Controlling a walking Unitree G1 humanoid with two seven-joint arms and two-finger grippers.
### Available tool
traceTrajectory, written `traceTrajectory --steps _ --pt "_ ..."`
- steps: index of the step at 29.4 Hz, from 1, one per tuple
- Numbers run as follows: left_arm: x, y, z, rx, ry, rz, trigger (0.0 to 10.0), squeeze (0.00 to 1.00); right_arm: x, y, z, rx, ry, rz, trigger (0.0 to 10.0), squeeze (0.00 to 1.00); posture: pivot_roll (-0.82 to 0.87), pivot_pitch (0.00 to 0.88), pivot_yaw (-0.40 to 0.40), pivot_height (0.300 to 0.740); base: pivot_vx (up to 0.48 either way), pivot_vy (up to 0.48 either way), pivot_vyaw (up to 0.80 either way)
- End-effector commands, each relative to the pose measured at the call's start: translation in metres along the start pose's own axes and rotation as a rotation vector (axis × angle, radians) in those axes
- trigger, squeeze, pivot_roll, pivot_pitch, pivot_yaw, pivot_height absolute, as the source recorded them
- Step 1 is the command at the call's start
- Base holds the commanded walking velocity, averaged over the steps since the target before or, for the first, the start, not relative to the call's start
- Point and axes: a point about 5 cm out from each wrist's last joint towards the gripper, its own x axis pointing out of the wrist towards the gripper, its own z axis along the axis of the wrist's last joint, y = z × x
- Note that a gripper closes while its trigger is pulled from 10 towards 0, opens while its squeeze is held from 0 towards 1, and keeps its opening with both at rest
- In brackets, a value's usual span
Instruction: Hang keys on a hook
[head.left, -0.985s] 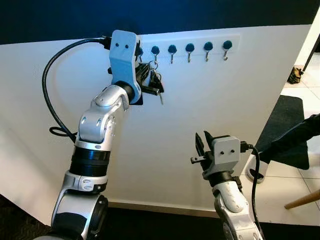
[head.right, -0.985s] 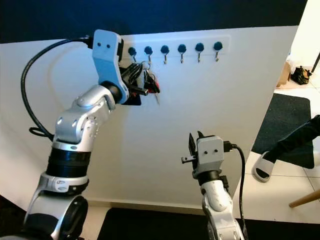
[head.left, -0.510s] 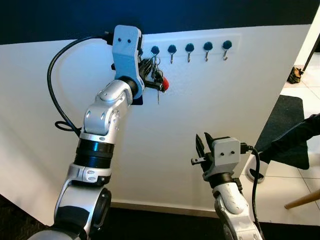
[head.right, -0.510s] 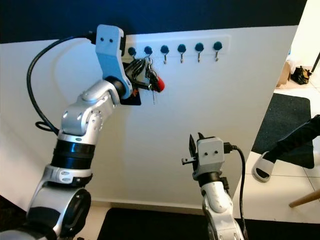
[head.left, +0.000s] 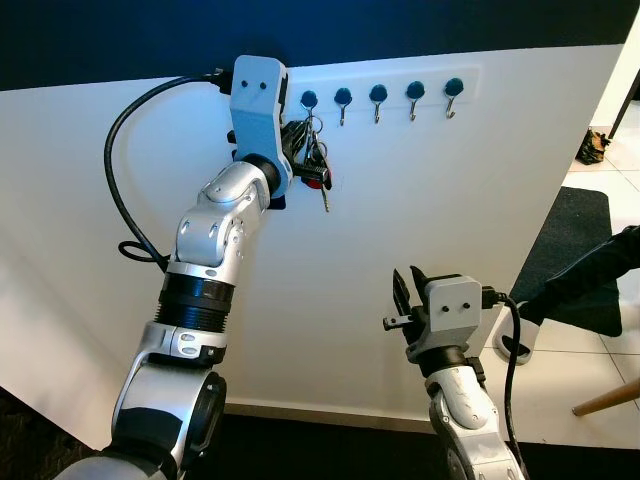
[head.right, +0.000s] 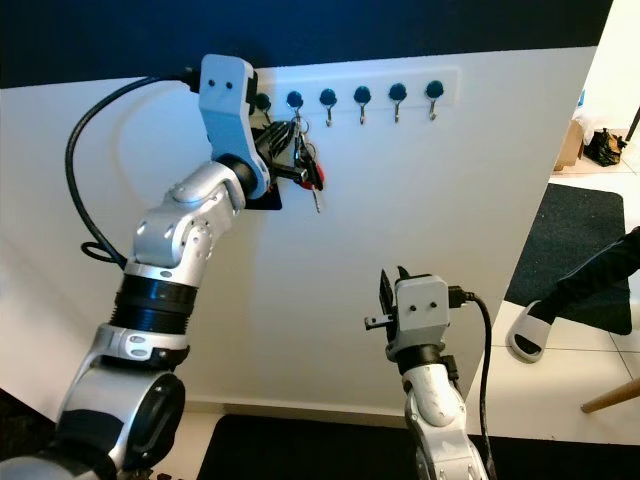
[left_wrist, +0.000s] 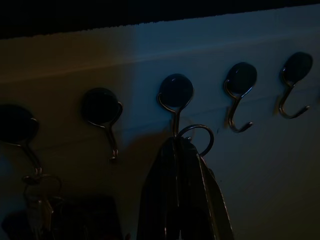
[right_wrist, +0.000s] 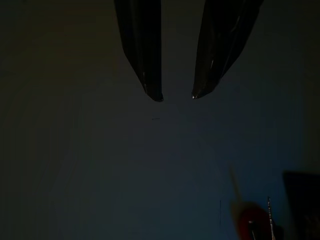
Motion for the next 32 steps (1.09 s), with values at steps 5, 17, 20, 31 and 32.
traceTrajectory --steps 5,17,20,31,32 --pt "0.004 -0.003 0.005 0.004 -0.028 -0.004 10.0 0.00 -0.004 0.000 -0.002 0.000 0.016 -0.010 10.0 0.00 0.02 0.167 0.166 0.740 0.000 0.000 0.00" --pt "-0.002 -0.005 -0.007 0.016 -0.001 -0.024 10.0 1.00 -0.005 0.000 -0.003 -0.001 0.021 -0.015 10.0 0.00 0.01 0.173 0.163 0.740 0.000 0.000 0.00" --pt "-0.013 -0.001 -0.009 0.009 -0.012 -0.021 10.0 0.00 -0.005 -0.001 -0.002 -0.002 0.019 -0.018 10.0 0.00 0.01 0.174 0.162 0.740 0.000 0.000 0.00" --pt "-0.065 0.003 -0.018 -0.007 -0.052 -0.105 10.0 0.00 -0.010 -0.006 -0.004 -0.009 0.029 -0.022 10.0 0.00 0.02 0.184 0.151 0.740 0.000 0.000 0.00" --pt "-0.071 0.002 -0.023 -0.002 -0.039 -0.106 10.0 0.00 -0.009 -0.005 -0.003 -0.008 0.029 -0.020 10.0 0.00 0.03 0.183 0.148 0.740 0.000 0.000 0.00"
